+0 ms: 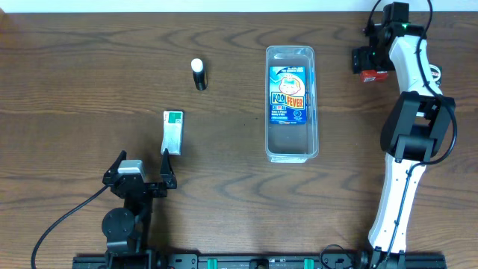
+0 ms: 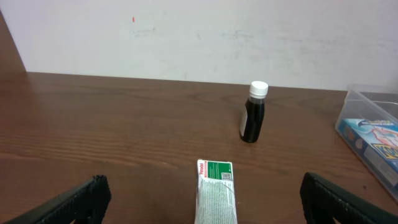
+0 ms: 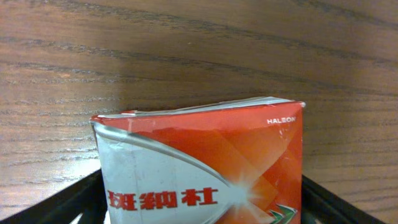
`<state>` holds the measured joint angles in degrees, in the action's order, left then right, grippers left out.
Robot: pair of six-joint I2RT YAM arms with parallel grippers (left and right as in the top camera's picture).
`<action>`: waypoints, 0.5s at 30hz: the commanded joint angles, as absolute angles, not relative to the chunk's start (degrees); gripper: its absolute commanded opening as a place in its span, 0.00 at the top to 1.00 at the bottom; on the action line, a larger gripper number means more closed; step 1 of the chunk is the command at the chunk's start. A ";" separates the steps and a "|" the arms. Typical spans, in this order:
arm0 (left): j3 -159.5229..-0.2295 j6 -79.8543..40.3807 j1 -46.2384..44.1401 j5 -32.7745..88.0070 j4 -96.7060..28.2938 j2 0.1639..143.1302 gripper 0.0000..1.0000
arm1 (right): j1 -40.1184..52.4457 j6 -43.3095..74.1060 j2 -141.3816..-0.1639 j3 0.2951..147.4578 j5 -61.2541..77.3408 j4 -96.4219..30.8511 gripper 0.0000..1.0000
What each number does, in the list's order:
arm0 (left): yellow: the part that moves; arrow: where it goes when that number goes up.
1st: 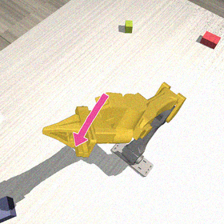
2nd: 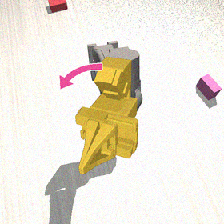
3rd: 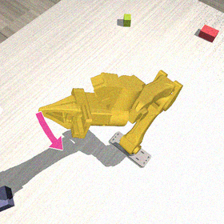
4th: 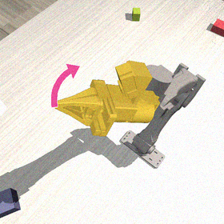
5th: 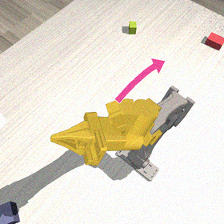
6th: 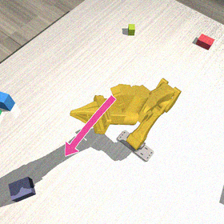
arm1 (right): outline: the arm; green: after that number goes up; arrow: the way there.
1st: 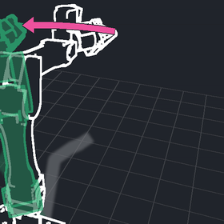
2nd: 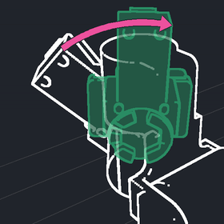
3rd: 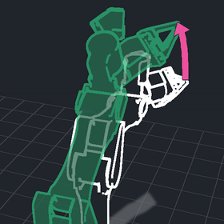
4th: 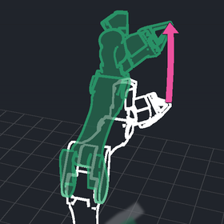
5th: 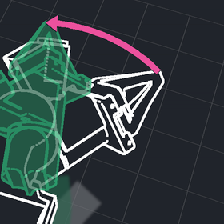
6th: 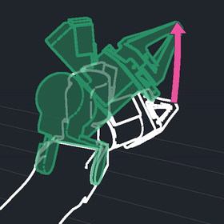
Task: Pack container
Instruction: 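Move the right gripper to the red-white box and grasp it, then carry the red-white box into the container and release it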
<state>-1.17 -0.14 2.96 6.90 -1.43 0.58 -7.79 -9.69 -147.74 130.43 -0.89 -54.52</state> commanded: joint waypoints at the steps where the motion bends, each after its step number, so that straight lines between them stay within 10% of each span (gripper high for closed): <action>1: -0.23 0.19 3.31 7.51 -3.42 0.23 0.02 | -8.34 -9.26 -148.53 130.41 -1.28 -54.50 0.20; 6: -0.23 0.19 3.31 7.51 -3.42 0.23 0.02 | -8.34 -9.26 -148.51 130.52 -1.28 -54.59 0.37; 15: -0.23 0.19 3.31 7.51 -3.42 0.23 0.02 | -8.29 -8.36 -148.51 135.90 -1.26 -60.23 0.38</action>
